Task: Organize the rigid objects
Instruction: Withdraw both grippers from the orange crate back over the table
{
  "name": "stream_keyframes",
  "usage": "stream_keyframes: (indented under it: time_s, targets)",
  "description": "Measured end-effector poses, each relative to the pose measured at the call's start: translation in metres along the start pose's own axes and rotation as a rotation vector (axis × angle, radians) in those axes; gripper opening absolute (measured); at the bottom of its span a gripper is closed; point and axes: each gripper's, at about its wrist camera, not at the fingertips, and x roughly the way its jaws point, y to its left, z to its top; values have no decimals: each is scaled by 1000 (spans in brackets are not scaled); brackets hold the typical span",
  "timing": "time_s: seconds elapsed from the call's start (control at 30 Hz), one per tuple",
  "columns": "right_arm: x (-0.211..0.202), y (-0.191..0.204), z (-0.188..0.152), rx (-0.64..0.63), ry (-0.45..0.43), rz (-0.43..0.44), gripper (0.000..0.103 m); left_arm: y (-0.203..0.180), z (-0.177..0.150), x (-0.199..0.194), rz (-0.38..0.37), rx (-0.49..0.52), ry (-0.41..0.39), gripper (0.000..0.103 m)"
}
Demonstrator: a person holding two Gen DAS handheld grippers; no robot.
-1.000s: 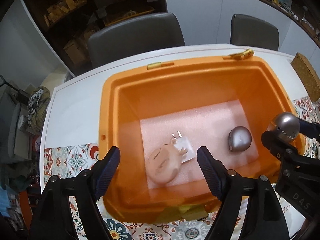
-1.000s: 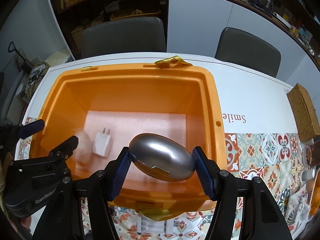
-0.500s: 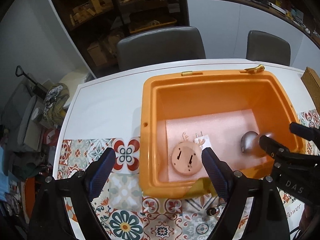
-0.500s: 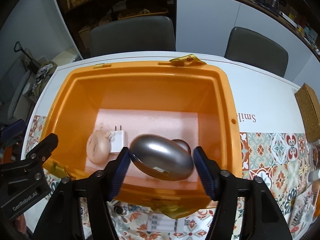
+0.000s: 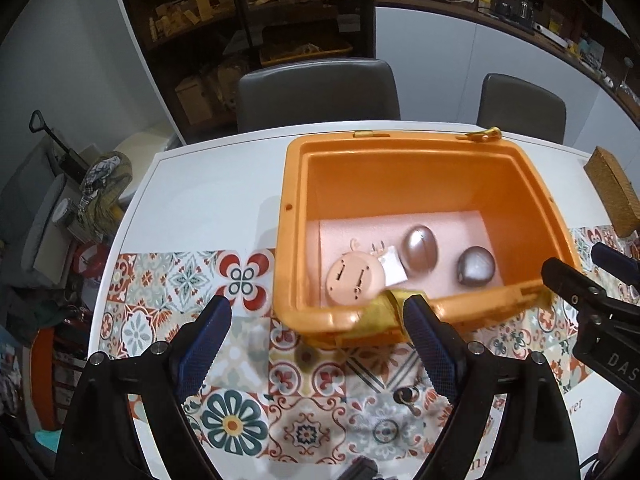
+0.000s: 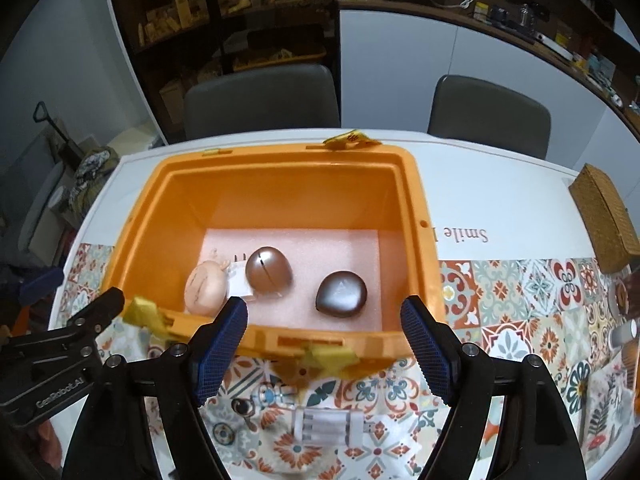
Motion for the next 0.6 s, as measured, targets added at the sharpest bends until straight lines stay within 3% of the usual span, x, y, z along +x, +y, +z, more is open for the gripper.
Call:
stream_keyframes:
  time_s: [0.3,0.6]
  targets:
    - [-30,-4,-26,-4,-54,-8,79,-6,-23,-15,-15,-9,4,89]
    - [-34,-11,-57,27,-37,16,79,-12,-48,-18,-9,-9,18,92]
